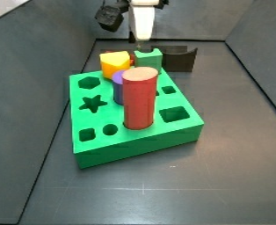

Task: Pick up the square-circle object. Move up. Place the square-circle object on the fixture. Regrasp the square-circle object. Rotate the square-circle object. Move to above the board. Insert the square-circle object.
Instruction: Pick up the square-circle object.

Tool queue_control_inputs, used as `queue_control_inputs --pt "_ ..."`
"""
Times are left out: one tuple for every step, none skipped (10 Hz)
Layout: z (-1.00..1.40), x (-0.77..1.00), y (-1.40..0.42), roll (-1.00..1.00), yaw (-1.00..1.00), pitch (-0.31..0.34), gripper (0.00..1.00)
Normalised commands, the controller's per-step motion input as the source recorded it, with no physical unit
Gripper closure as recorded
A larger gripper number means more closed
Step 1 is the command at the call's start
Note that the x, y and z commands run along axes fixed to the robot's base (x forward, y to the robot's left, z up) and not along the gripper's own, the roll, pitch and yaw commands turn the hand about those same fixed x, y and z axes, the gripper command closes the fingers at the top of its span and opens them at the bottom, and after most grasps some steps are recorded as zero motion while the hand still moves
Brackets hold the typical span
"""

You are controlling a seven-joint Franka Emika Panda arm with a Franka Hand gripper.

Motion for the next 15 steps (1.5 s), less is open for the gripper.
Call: queue_control_inputs --pt "0.0 -0.07 0.0 -0.46 -0.73 -0.294 0.0" --pt "0.0 -0.06 0.0 -0.46 -0.74 -0.29 0.0" --pt "0.0 -0.03 0.0 -0.45 -0.75 -0.276 0.0" --pt "0.0 -0.04 0.0 -0.45 -0.75 -0.279 0.0" --pt "-0.02 -0.13 -0.06 -0.48 -0.67 -0.324 0.0" --pt "-0.02 -0.21 -0.18 -0.47 -0.57 -0.343 0.0" --pt "0.0 -0.17 -0.21 -0.4 -0.6 -0.309 0.0" --pt "0.0 -0.26 -0.29 -0.28 -0.59 -0.24 0.0" --pt "-0.03 -0.31 -0.26 -0.24 -0.59 -0.243 0.0" --pt "-0.53 -0.45 -0.31 0.0 -0.45 -0.16 0.0" --pt "-0.67 -0.31 -0.19 0.0 -0.27 -0.109 0.0" --pt "-0.49 -0.02 -0.13 0.14 -0.13 0.0 0.0" --pt "-0.34 0.0 -0.01 0.04 0.0 0.0 0.0" --pt "-0.14 -0.02 0.0 0.0 0.0 -0.026 0.0" --pt "0.0 0.01 0.0 0.0 0.0 0.0 0.0"
